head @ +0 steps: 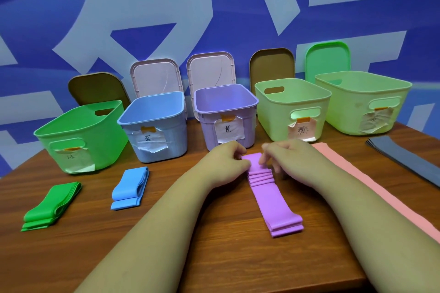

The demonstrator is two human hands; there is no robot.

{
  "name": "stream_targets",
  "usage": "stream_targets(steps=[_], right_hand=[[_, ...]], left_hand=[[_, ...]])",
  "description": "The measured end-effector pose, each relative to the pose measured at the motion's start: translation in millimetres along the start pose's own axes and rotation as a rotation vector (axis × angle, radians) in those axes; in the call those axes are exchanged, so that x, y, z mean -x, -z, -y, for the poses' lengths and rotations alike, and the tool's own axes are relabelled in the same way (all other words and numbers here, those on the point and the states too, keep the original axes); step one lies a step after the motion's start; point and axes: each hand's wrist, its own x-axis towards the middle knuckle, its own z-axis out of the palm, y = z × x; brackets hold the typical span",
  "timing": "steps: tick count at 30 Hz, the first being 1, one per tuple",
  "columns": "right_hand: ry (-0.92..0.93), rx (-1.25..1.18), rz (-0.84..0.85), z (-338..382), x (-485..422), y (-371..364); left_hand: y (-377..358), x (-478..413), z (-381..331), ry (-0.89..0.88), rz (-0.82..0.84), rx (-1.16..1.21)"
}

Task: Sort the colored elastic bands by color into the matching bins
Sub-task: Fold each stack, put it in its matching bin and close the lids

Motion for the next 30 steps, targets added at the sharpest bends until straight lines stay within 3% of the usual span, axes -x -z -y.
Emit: stream_targets(steps=[4,10,18,30], right_hand=[[0.021,0.041,-0.186,-10,-24,-8],[-0.036,0.397,0.183,4,-43,-9],[-0.122,0.347,0.265,22,-56,0],[0.06,0.314,-0.065,37,-50,8]], left_hand=[[-1,2,-3,-0.017,-0.007,-0.022],[-1,5,-5,-0.027,0.001,0.007],[8,11,-5,-0.012,0.085,0.097],[5,4,2,0.012,0.026,0.368]])
